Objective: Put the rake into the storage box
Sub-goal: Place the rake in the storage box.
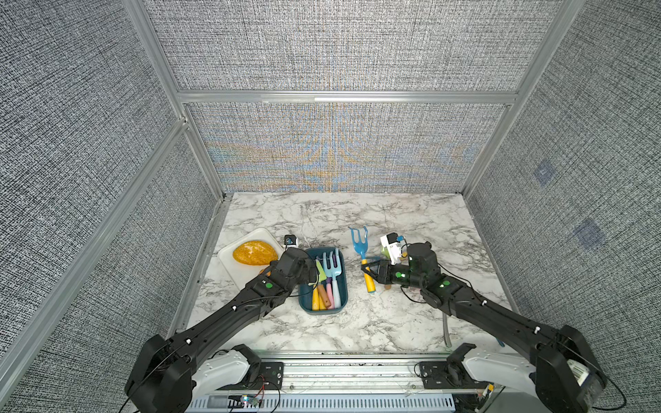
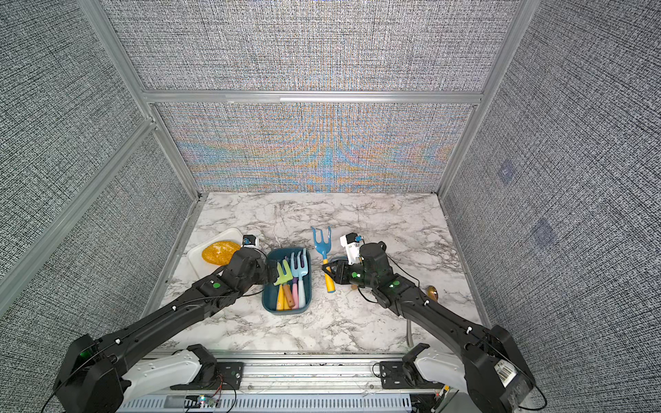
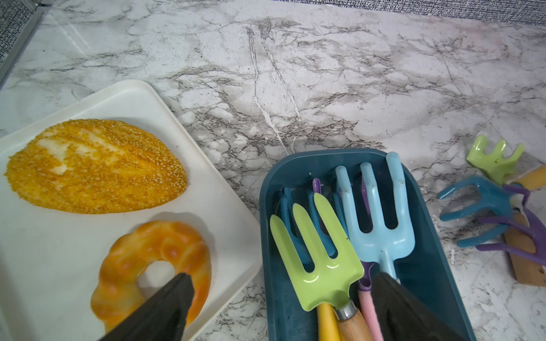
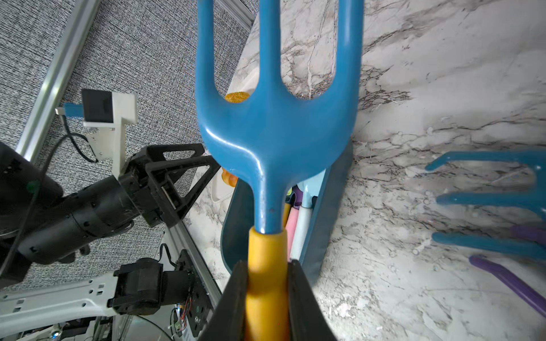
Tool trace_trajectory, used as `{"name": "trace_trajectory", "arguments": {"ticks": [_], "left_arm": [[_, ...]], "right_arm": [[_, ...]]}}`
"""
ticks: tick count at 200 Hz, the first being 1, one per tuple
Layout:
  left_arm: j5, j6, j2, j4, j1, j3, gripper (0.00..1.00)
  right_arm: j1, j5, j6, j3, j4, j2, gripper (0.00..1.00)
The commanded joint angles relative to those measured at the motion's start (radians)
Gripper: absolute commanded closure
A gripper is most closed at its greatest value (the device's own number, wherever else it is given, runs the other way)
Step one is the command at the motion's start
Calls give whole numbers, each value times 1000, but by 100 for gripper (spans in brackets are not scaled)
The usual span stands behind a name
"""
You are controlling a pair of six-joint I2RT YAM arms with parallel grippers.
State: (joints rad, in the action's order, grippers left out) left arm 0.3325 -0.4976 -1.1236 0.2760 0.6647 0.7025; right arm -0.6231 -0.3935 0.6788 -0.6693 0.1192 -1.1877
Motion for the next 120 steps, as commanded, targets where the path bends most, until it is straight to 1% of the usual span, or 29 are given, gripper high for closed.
{"name": "trace_trajectory", "arguments": {"ticks": [1, 26, 32, 65, 97, 120], "left_arm": [[18, -1, 11, -18, -1, -3, 1], [49, -8, 34, -10, -1, -12, 1], [59, -11, 43, -8, -1, -15, 1], [115, -27, 119, 0, -1, -44, 1], [150, -40, 197, 0, 0, -74, 1], [162, -39, 228, 2, -1, -85, 1]], "right_arm": [[-76, 159, -35, -56, -91, -47, 100], [-180, 278, -16, -124, -144, -121, 100], [-201, 295, -9, -162, -150, -139, 100], [-299, 386, 50, -242, -187, -247, 100], [-342, 393, 116, -281, -157, -340, 100], [-363, 401, 141, -314, -150, -401, 100]]}}
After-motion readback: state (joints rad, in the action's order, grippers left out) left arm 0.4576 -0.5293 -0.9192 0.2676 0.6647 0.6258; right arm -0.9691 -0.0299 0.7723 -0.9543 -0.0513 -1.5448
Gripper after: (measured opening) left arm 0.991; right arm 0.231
